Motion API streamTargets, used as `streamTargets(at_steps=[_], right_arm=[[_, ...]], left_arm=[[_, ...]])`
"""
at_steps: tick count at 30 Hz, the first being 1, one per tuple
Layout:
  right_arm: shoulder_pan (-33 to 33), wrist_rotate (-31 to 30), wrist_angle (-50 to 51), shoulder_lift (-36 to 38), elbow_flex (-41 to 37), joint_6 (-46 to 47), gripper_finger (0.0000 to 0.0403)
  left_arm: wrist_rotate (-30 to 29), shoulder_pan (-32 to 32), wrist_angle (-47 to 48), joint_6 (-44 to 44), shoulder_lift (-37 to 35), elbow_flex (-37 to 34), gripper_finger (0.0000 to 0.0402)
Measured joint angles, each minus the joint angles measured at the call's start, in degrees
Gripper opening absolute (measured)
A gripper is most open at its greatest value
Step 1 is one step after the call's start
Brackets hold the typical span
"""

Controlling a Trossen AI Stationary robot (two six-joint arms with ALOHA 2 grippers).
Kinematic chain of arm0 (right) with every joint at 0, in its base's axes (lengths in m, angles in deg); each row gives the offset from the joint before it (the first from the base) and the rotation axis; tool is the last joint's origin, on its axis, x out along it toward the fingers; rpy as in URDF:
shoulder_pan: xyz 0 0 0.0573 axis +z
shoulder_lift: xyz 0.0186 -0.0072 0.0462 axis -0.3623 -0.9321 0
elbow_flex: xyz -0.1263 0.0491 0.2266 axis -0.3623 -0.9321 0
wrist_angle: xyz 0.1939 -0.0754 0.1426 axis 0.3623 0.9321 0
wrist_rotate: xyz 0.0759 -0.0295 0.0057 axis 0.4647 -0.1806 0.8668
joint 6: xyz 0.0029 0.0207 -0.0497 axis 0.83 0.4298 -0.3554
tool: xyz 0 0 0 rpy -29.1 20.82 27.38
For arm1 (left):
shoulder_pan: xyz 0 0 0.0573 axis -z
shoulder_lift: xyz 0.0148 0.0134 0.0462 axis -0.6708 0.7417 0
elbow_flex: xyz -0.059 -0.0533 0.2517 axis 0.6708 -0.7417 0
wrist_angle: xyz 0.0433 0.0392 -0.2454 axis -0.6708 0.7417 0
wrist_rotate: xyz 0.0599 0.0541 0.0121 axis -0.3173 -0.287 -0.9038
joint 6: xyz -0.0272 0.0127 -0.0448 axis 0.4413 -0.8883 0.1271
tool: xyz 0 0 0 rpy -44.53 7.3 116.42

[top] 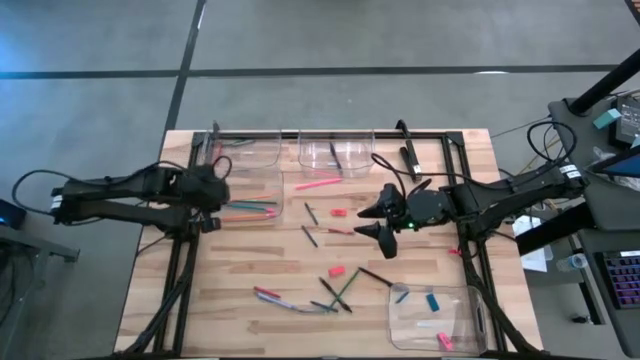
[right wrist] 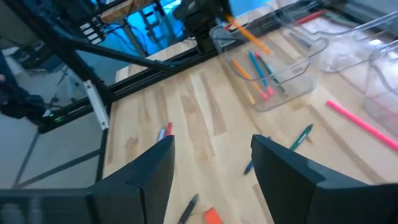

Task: Sort crayons/erasers/pens/pencils in bins
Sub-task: Put the yellow pencil into the bottom left transparent bin, then put the green colored pencil into the bottom left transparent bin

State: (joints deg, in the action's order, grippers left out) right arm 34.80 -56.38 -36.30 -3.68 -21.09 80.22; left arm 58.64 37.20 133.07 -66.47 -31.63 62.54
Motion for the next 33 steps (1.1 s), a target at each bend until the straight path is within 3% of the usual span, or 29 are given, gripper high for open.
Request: streamTargets(at_steps=[16,26,29,33], right_arm=[[0.0,-1.71,0.03,0.02,0.0,0.39,0.0201],[0.0,-1.71,0.21,0.02,0.0,0.41,0.0201],[0.0,-1.74,0.5,-0.11,0.0,0.41,0.0201],[0.0,-1.53,1.08,-2.34,0.02,0.29,0.0201]], left_arm=[[-3.38,-0.07,-3.54,0.04,4.9,-1.16,0.0042],[-4.07,-0.07,-4.7,2.73,5.65,0.5,0.0152],[-4.48,-0.07,-8.98,4.62,5.44,2.63,0.0178],[0.15,-0.04,-26.21,4.72,5.07,3.38,0.0193]])
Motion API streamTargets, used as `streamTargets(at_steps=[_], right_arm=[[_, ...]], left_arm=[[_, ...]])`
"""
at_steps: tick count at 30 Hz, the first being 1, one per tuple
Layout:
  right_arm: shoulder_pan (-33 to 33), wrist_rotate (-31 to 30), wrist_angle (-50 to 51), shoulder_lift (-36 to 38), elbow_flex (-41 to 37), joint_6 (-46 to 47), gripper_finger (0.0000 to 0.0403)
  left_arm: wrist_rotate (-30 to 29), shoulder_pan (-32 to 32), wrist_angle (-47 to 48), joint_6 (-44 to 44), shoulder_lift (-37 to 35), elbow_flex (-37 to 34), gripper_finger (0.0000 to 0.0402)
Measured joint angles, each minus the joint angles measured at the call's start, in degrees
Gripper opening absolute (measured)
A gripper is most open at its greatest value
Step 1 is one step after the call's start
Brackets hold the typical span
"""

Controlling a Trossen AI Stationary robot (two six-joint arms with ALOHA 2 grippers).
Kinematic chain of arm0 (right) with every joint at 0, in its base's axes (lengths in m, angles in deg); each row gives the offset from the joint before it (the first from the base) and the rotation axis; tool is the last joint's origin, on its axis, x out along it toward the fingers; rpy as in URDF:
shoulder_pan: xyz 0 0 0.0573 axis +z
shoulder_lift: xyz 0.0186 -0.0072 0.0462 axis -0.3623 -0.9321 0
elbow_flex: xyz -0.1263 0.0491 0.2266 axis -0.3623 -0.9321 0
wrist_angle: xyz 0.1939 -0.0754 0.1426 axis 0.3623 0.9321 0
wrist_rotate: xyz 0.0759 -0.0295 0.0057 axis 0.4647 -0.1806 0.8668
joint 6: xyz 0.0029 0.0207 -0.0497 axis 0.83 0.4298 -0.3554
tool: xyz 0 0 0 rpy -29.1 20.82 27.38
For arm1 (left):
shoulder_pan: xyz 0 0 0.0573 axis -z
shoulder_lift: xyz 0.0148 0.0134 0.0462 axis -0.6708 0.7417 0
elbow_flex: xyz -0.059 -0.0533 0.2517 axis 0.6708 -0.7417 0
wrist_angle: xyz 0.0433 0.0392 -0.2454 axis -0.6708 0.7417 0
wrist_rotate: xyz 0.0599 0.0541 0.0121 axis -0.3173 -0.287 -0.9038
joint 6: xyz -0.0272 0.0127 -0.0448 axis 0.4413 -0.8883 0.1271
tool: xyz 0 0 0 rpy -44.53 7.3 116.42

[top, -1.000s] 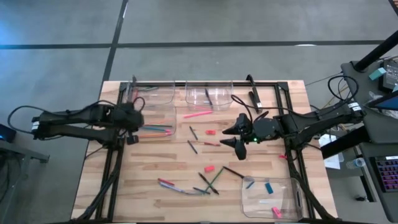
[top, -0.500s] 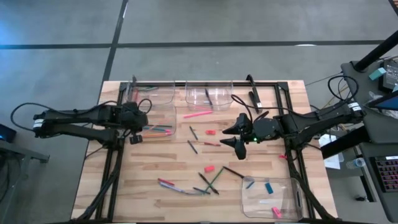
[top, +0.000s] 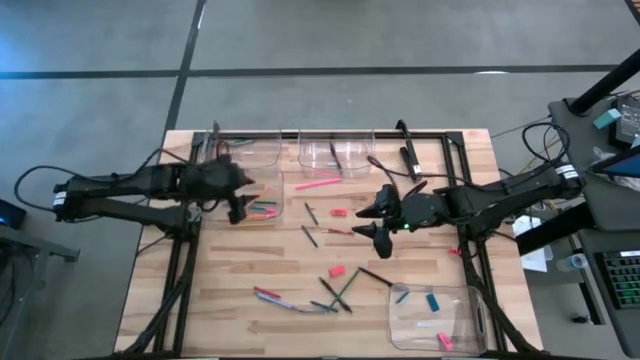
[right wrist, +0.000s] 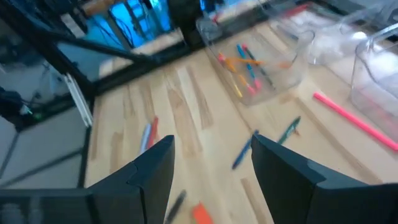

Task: Sort crayons/erasers/pens/pencils in bins
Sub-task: Put the green colored pencil into the bottom left transparent bin

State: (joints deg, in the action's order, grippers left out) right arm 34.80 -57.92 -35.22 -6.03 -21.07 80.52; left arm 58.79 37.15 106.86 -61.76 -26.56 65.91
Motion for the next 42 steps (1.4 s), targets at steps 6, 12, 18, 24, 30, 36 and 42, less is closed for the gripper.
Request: streamTargets(at_steps=[6,12,18,24,30,36,42], right_arm=[[0.04,8.81,1.82,-5.71,-0.02,0.03,0.0201],[1.26,17.28,2.11,-12.81,-0.02,-4.78,0.0201],[2.48,20.07,2.68,-19.66,1.36,-9.13,0.0201],[2.73,21.11,3.29,-26.57,5.02,-15.83,0.0201],[2.67,25.42,9.25,-33.28,9.83,-19.26,0.0201],[4.23,26.49,11.3,-36.96,12.39,-25.67,0.0201],[5.79,26.44,11.35,-40.79,13.1,-28.61,0.0201]], left_arm=[[5.07,0.02,-24.69,-0.17,2.3,-0.74,0.0195],[11.67,0.04,-35.66,0.59,7.02,-0.8,0.0195],[15.17,0.09,-37.29,4.88,9.6,-0.84,0.0195],[15.69,0.11,-37.1,6.05,9.83,-0.84,0.0195],[15.75,0.11,-36.93,6.73,9.85,-1.02,0.0195],[15.75,0.11,-36.9,9.55,9.85,-2.37,0.0195],[15.82,0.15,-36.81,11.98,9.9,-3.22,0.0195]])
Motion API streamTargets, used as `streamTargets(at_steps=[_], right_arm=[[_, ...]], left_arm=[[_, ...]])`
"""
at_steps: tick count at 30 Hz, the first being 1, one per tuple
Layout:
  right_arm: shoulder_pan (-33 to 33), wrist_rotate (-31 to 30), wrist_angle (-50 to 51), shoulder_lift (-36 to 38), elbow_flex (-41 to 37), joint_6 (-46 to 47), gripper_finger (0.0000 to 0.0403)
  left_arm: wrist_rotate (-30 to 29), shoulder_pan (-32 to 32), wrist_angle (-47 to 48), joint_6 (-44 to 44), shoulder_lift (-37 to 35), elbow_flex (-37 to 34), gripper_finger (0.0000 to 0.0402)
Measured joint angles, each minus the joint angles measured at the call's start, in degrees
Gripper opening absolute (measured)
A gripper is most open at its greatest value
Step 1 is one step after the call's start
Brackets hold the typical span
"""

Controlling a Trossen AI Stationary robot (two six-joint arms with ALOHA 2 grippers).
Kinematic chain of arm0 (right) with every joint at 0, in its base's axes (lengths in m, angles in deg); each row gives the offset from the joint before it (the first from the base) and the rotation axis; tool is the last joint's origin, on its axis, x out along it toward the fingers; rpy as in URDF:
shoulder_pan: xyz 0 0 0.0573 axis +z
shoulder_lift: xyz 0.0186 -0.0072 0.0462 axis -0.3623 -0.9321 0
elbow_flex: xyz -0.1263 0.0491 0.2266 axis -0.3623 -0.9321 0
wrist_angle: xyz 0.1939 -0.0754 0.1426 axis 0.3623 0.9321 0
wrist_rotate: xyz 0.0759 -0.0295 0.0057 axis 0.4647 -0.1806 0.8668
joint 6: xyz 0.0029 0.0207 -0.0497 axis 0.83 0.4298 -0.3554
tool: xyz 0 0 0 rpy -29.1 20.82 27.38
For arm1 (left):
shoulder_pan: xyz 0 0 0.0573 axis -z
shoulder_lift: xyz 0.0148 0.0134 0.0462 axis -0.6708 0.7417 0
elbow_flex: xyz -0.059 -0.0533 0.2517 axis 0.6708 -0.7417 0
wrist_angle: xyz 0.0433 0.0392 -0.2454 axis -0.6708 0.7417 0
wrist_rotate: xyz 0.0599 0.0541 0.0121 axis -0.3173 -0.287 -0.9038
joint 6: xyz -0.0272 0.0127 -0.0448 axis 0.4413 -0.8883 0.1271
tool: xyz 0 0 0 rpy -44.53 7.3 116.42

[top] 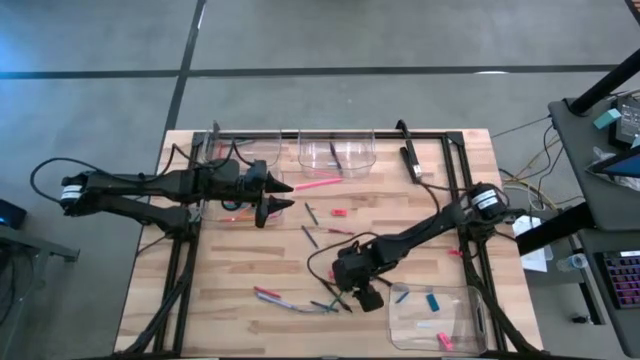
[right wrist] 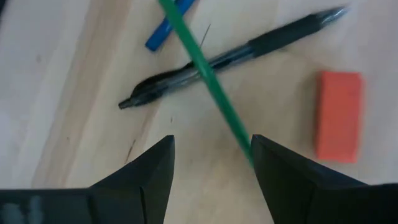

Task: Sort crayons/erasers/pens/pencils in bins
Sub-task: Put the green colored pencil into the bottom left transparent bin

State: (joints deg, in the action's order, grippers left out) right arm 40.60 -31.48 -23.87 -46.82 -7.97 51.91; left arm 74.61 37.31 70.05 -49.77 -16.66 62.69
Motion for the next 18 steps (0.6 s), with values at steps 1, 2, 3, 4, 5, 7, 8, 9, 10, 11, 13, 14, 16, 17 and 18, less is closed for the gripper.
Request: streamTargets(at_steps=[1,2,3,4,5,7,8,9,10,11,13,14,16,17,18], right_arm=[[0.09,-0.32,-0.11,-0.56,0.11,0.16,0.0201],[0.09,-0.89,-0.23,-1.01,0.2,0.72,0.0201],[0.08,-1.98,-0.17,-1.38,0.07,0.98,0.0201],[0.04,-3.0,-0.2,-2.08,0.0,1.19,0.0201],[0.04,-3.55,-0.71,-2.4,0.04,1.86,0.0201],[0.03,-4.31,-0.97,-2.96,0.1,2.25,0.0201],[0.04,-4.5,-1.12,-3.34,0.1,2.32,0.0201],[0.04,-4.54,-1.1,-3.45,0.1,2.31,0.0201],[0.04,-4.57,-1.17,-3.67,0.13,2.32,0.0201],[0.04,-4.57,-1.23,-3.91,0.14,2.32,0.0201],[0.14,-4.65,-0.94,-4.18,0.21,2.38,0.0201],[0.15,-4.73,-0.87,-4.3,0.21,2.37,0.0201],[0.15,-4.82,-0.86,-4.43,0.18,2.14,0.0196],[0.15,-5.17,-0.84,-4.45,0.16,2.13,0.0191],[0.15,-5.51,-0.84,-4.47,0.14,2.14,0.0185]], left_arm=[[0.01,0.0,-0.02,0.1,0.0,0.01,0.0195],[0.04,0.0,0.0,0.1,0.02,0.02,0.0195],[0.04,0.02,-0.02,0.1,0.02,0.02,0.0195],[0.07,0.02,-0.04,0.1,0.02,0.02,0.0195],[0.08,0.02,-0.04,0.1,0.02,0.02,0.0195],[0.09,0.02,-0.04,0.1,0.01,0.02,0.0195],[0.1,0.02,-0.04,0.1,0.0,0.02,0.0195],[0.09,0.03,-0.04,0.1,0.0,0.02,0.0195],[0.11,0.04,-0.02,0.1,0.0,0.02,0.0195],[0.09,0.04,-0.04,0.1,0.06,0.02,0.0195],[0.1,0.04,-0.03,0.1,0.19,0.02,0.0195],[0.1,0.04,-0.02,0.1,0.21,0.02,0.0195],[0.11,0.04,-0.03,0.1,0.2,0.02,0.0195],[0.09,0.03,-0.04,0.1,0.2,0.02,0.0195],[0.09,0.02,-0.02,0.11,0.2,0.02,0.0195]])
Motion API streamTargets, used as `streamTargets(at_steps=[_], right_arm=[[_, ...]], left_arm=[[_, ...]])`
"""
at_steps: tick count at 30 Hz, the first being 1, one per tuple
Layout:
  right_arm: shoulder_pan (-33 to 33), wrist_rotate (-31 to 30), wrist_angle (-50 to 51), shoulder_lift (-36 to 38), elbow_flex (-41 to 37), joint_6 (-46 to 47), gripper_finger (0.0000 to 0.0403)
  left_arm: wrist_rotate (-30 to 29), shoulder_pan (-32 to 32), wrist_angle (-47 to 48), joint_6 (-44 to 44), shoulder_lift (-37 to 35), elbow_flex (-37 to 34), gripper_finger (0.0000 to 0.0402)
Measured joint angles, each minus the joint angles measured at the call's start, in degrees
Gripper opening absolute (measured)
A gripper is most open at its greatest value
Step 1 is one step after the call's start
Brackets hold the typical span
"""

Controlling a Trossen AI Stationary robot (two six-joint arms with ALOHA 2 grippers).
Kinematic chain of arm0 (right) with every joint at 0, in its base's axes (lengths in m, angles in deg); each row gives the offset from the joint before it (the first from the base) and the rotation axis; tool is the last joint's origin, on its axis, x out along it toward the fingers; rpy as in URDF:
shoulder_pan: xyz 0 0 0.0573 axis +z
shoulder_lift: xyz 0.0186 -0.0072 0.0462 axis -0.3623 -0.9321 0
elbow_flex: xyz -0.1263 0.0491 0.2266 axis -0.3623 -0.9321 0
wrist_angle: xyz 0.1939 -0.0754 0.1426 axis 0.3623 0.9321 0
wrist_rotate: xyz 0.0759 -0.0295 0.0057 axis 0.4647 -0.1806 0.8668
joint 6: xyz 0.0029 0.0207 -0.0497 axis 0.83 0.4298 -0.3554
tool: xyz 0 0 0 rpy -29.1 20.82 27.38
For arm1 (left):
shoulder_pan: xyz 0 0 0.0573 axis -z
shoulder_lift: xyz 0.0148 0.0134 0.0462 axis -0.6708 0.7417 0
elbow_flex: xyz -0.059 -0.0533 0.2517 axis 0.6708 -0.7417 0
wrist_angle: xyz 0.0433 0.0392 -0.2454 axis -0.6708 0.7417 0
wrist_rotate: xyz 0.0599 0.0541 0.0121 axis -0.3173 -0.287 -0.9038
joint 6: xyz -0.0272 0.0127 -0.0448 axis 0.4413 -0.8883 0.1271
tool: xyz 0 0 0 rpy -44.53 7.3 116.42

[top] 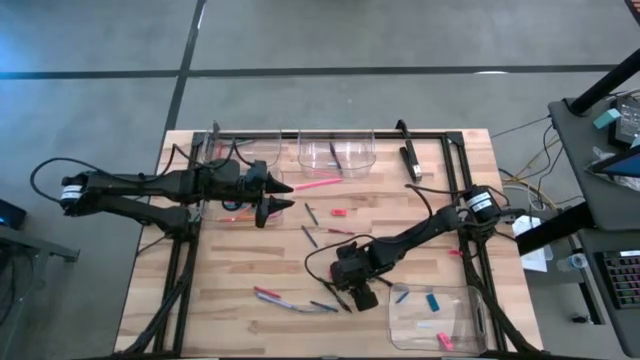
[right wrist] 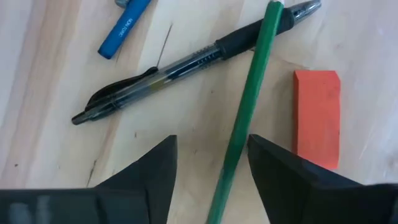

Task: Sort crayons/erasers/pens/pencils in bins
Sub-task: Put the green colored pencil into the bottom left transparent bin

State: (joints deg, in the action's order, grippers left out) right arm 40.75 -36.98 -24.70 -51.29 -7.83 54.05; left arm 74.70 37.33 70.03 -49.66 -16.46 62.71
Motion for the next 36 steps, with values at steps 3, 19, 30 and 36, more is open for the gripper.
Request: streamTargets(at_steps=[3,19,30,36], right_arm=[[0.0,-0.37,0.02,-0.02,-0.04,0.0,0.0162],[-0.02,-1.47,-0.78,-0.13,-0.24,1.53,0.0088],[-0.08,-1.64,0.36,1.6,1.36,3.12,0.0019],[-0.52,-5.12,3.91,2.97,5.44,4.96,0.0018]], left_arm=[[0.02,0.02,-0.02,0.04,0.0,0.0,0.0195],[-0.01,0.02,-0.02,2.84,0.0,0.0,0.0195],[0.78,0.04,-0.02,3.04,0.0,0.0,0.0195],[0.86,0.04,-0.09,2.96,0.0,0.0,0.0195]])
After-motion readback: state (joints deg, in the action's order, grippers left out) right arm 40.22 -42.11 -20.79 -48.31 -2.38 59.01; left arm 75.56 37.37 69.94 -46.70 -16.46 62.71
